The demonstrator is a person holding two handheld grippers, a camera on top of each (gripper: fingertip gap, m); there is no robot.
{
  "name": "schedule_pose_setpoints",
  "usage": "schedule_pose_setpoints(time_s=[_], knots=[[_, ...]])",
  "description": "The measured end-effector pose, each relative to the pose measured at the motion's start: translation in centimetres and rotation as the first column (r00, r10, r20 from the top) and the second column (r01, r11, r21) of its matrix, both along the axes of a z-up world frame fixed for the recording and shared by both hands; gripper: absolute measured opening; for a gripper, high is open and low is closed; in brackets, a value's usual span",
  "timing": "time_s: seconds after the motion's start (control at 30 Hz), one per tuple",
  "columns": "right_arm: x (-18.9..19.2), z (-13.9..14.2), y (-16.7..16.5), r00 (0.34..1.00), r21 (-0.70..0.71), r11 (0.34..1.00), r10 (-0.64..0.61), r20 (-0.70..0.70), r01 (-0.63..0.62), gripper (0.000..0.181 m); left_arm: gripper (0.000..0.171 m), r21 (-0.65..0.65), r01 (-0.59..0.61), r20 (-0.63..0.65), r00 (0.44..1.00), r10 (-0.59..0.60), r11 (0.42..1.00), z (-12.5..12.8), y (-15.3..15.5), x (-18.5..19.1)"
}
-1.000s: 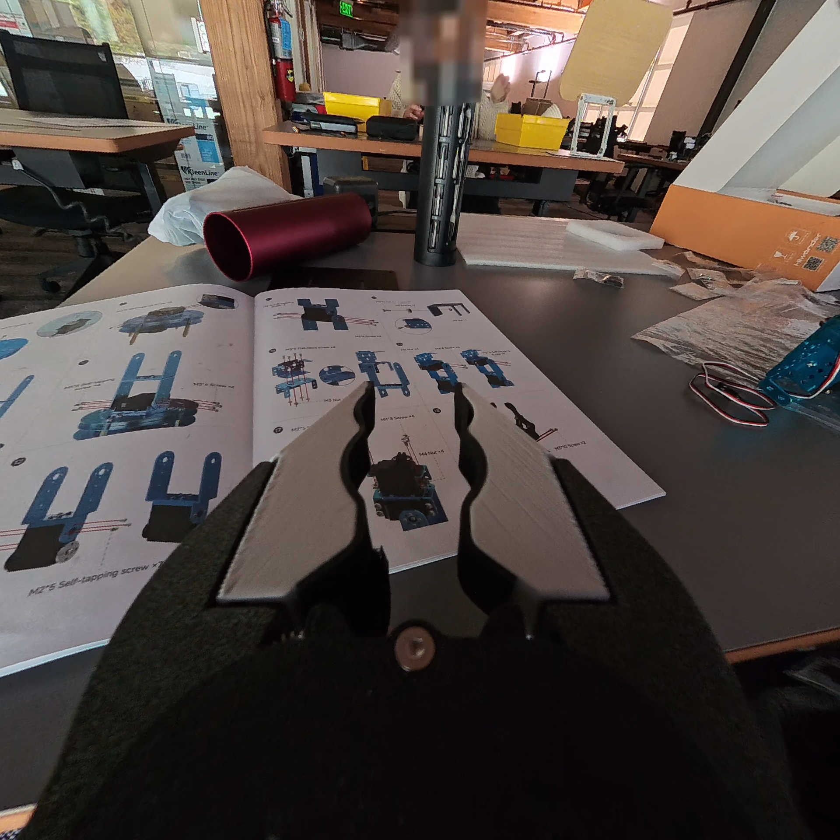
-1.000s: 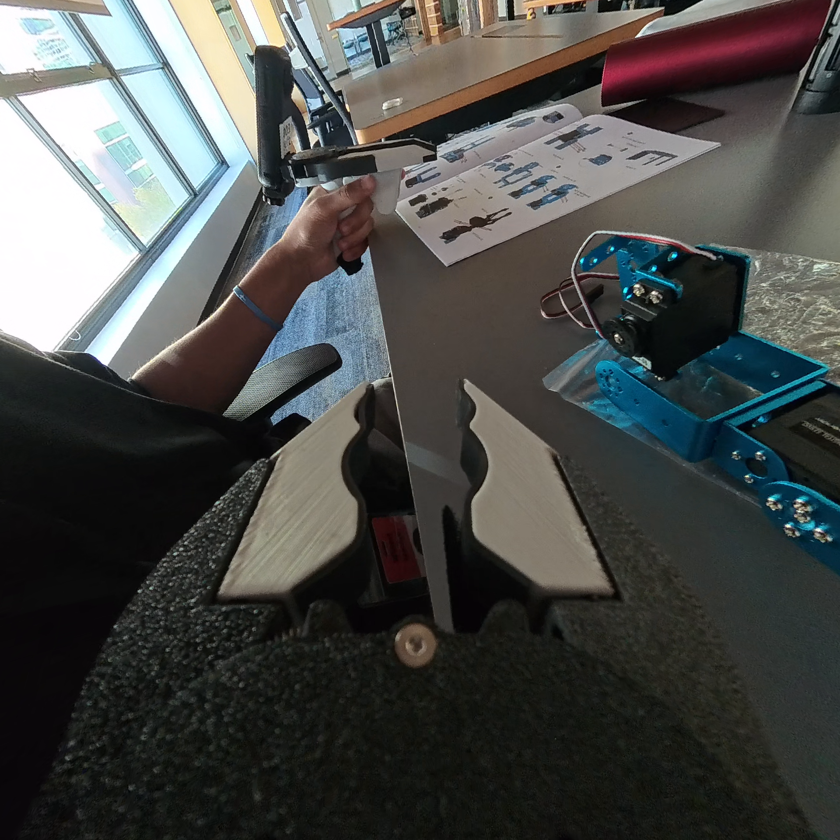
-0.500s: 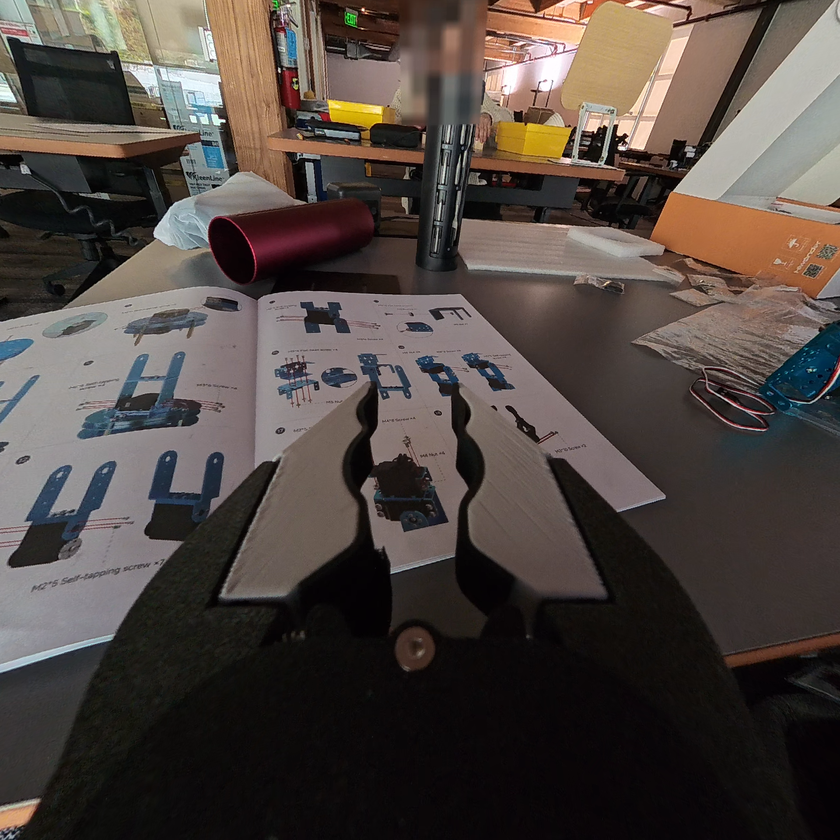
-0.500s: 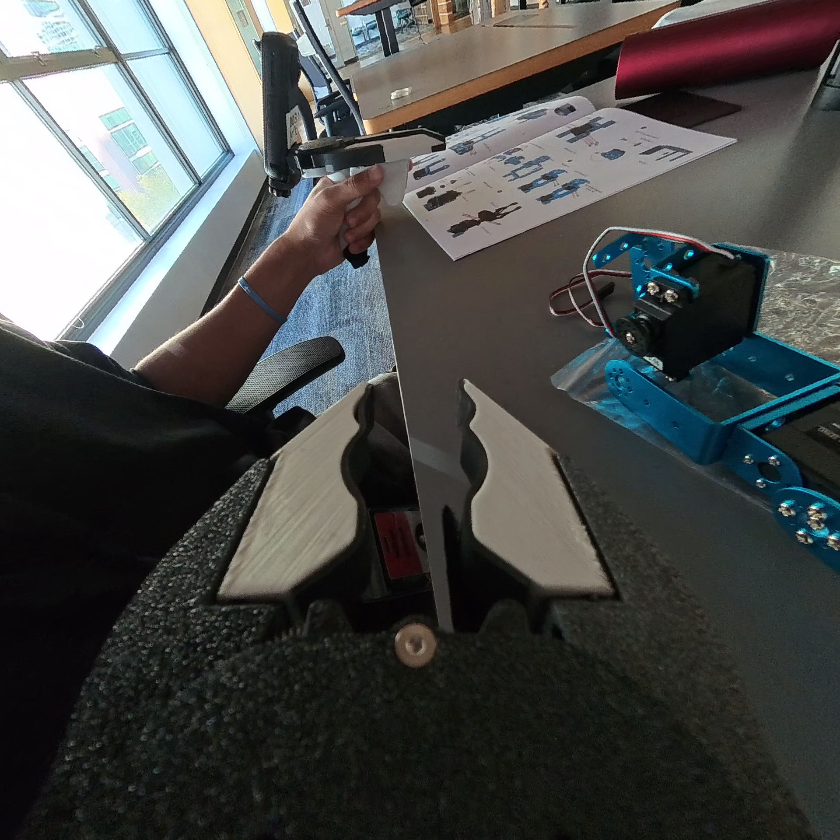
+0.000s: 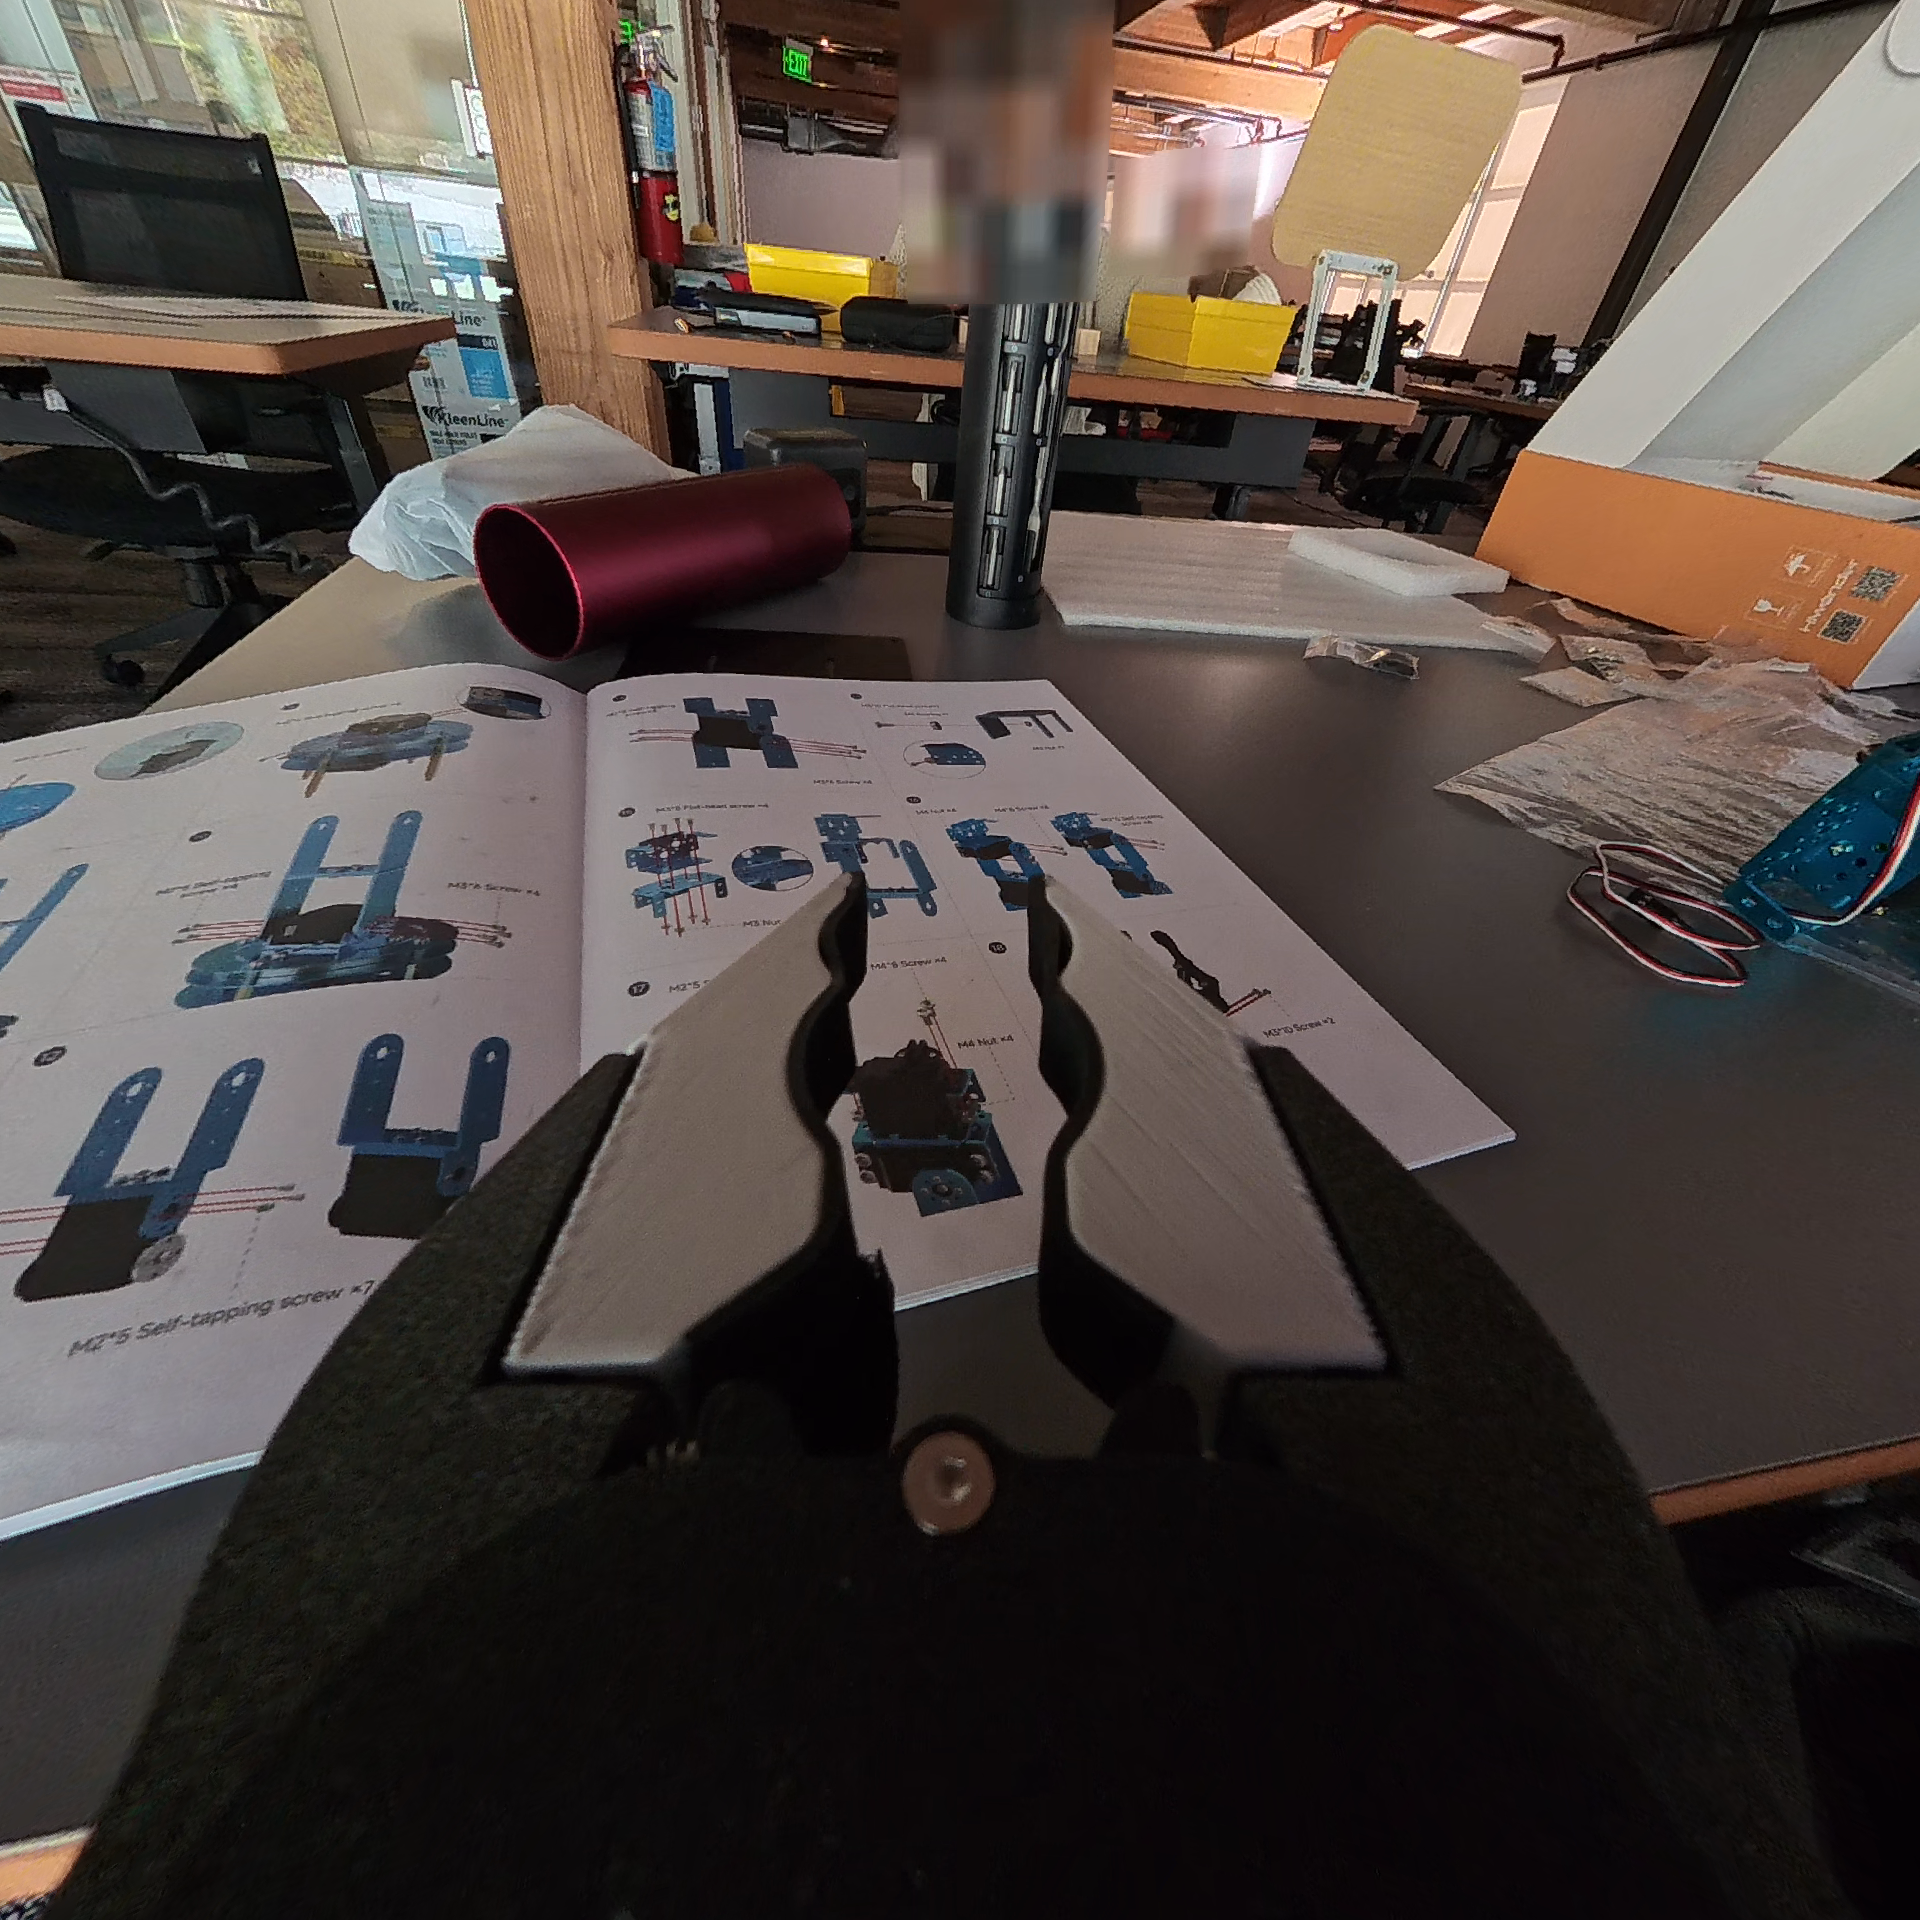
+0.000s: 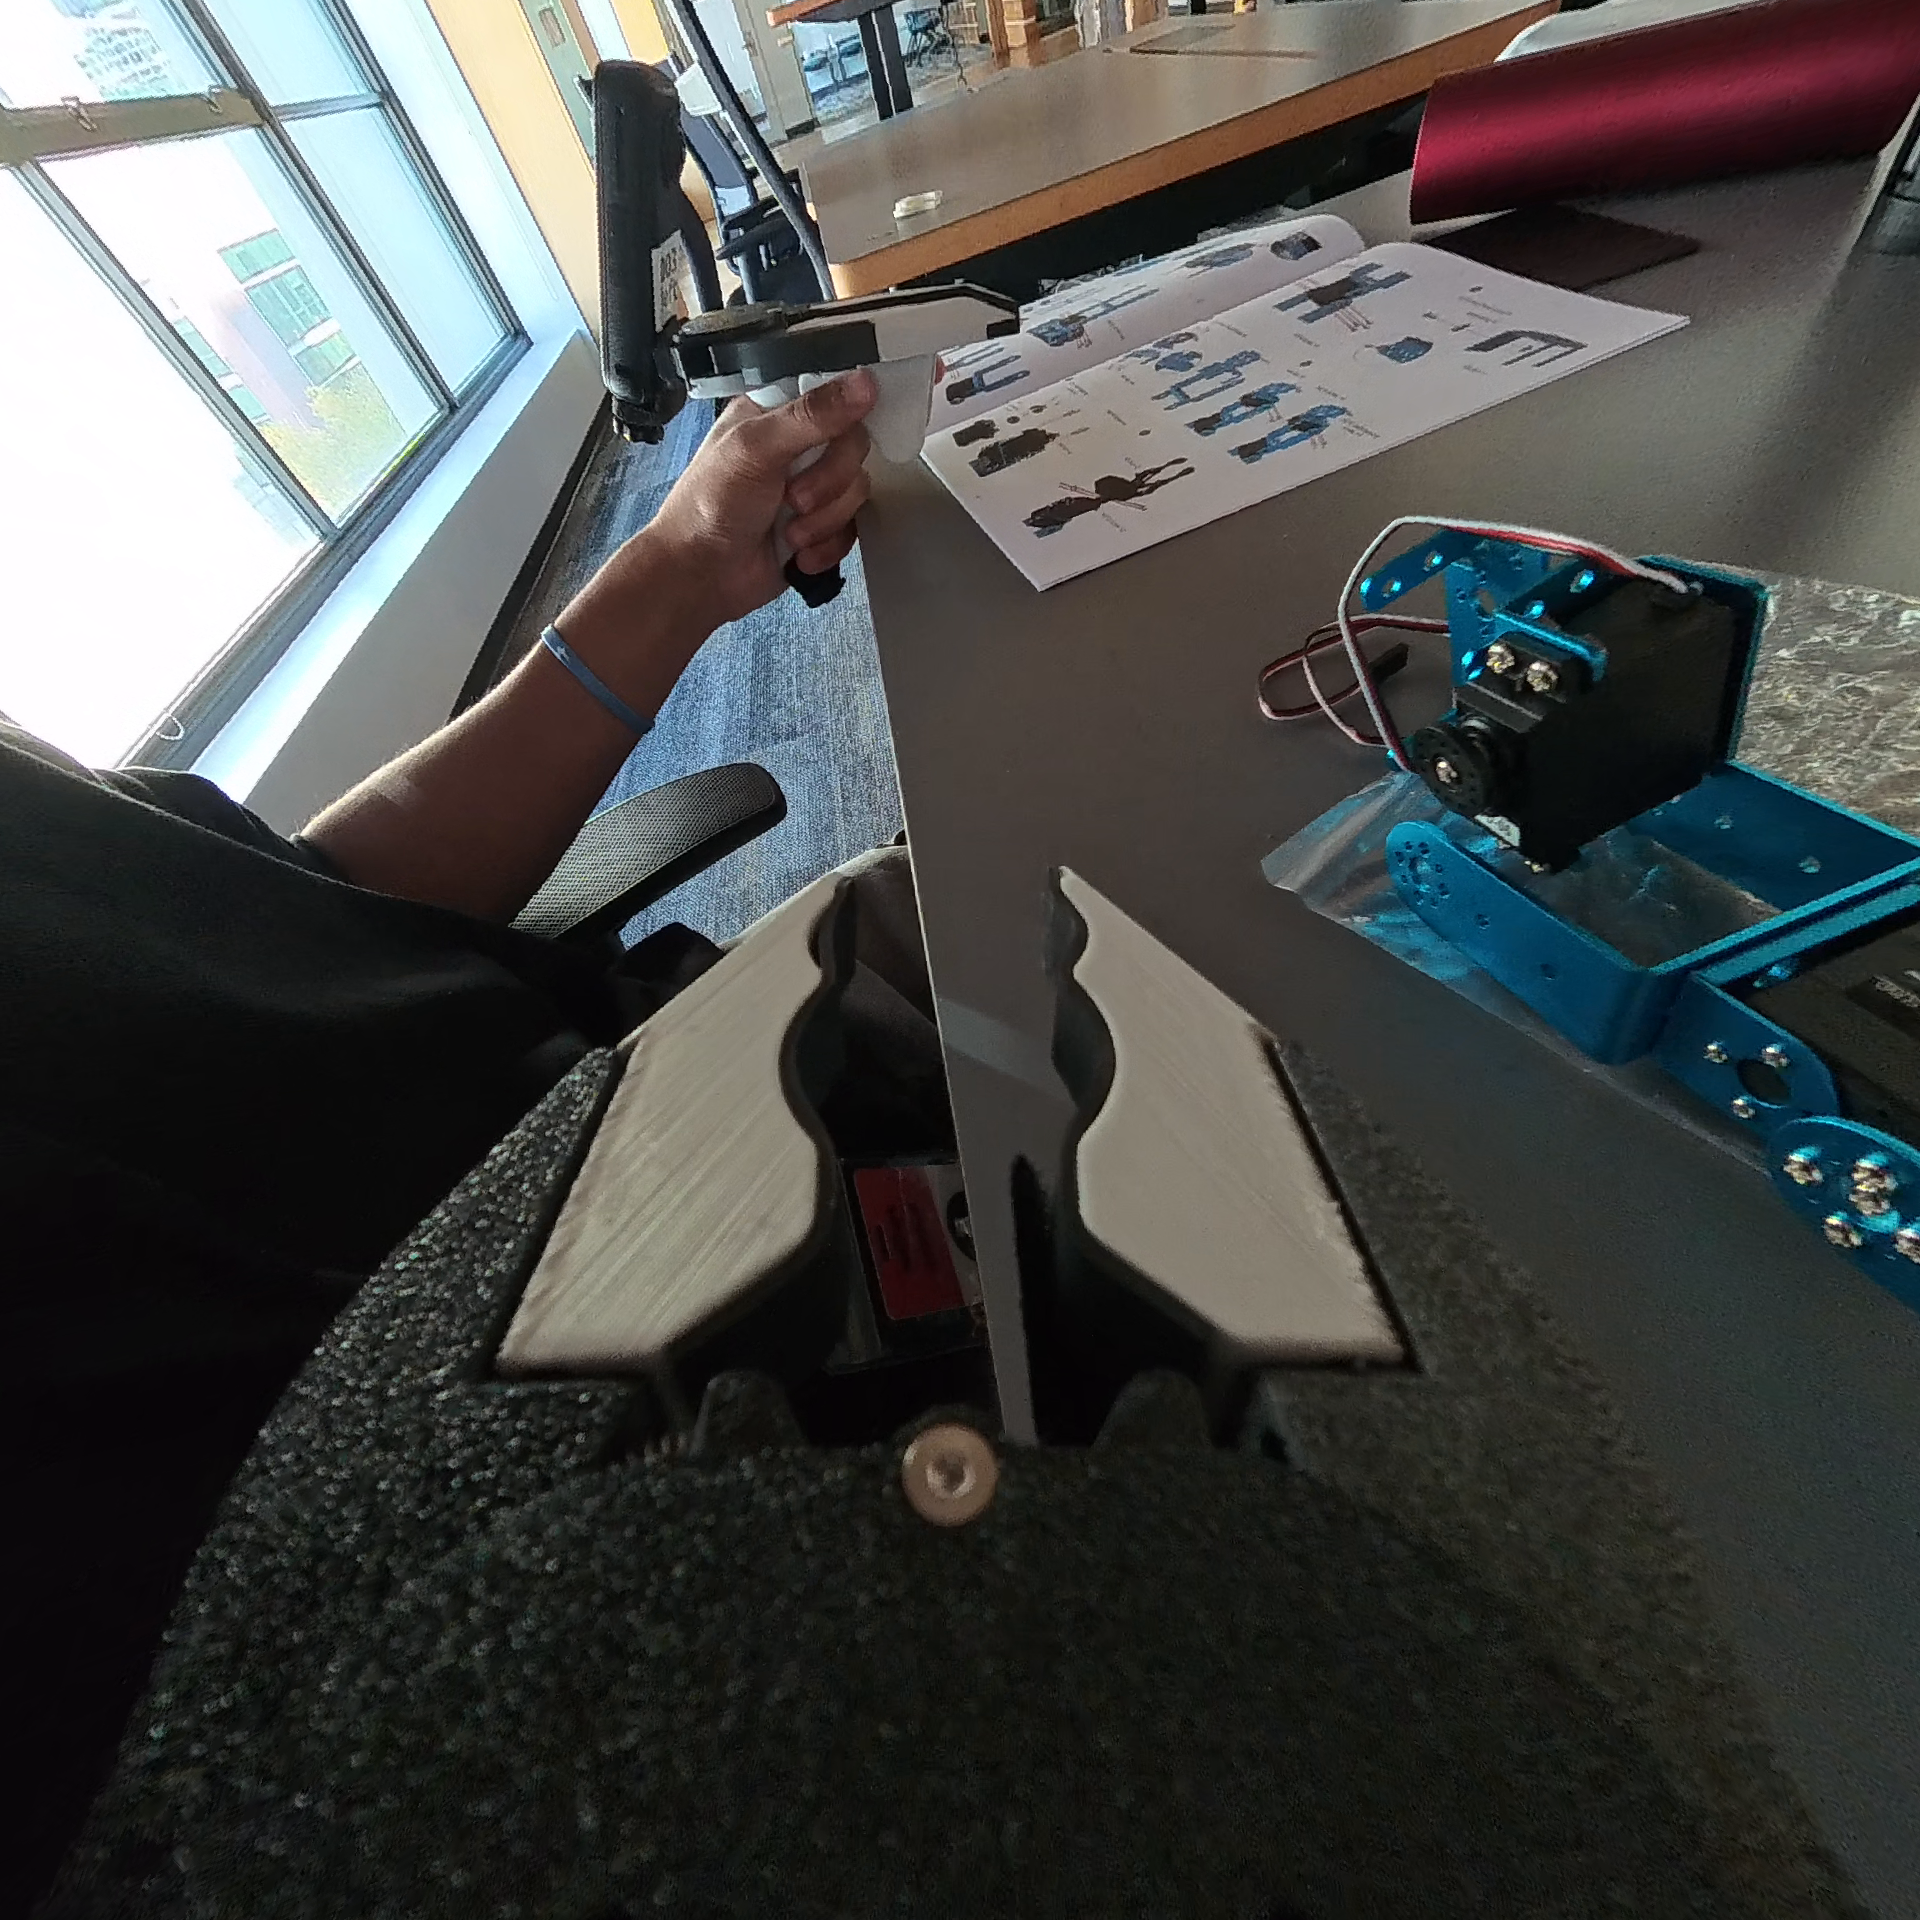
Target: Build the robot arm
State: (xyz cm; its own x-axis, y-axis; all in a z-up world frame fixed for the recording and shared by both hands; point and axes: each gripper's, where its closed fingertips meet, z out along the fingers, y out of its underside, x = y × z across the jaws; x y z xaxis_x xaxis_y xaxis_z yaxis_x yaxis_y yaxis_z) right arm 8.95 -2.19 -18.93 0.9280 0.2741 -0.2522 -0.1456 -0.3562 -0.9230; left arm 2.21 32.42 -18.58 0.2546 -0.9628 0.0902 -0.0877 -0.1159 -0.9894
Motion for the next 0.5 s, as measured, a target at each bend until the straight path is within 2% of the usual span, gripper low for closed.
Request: schedule_pose_setpoints(time_s=[0.23,0.33,0.4,0.5], knots=[[0.0,0.0,0.0,1.000,0.001,1.000,-0.001,0.001,0.001,0.036,0.030,-0.001,0.002,-0.004,1.000,-0.002,1.000,0.0,0.0,0.1],[0.0,0.0,-0.3,0.999,-0.023,0.999,0.026,0.024,-0.025,0.045,0.031,0.024,0.026,-0.069,0.997,-0.025,0.999,-0.4,-0.5,0.4],[1.7,-0.3,-0.3,0.987,-0.110,0.994,-0.004,0.161,0.022,0.042,0.035,0.054,0.061,-0.110,0.992,-0.055,0.997,0.1,-1.6,1.2],[6.1,-1.4,0.1,0.882,-0.266,0.955,0.010,0.470,0.131,0.045,0.040,0.093,0.236,-0.128,0.966,-0.223,0.967,2.2,-6.2,3.5]])
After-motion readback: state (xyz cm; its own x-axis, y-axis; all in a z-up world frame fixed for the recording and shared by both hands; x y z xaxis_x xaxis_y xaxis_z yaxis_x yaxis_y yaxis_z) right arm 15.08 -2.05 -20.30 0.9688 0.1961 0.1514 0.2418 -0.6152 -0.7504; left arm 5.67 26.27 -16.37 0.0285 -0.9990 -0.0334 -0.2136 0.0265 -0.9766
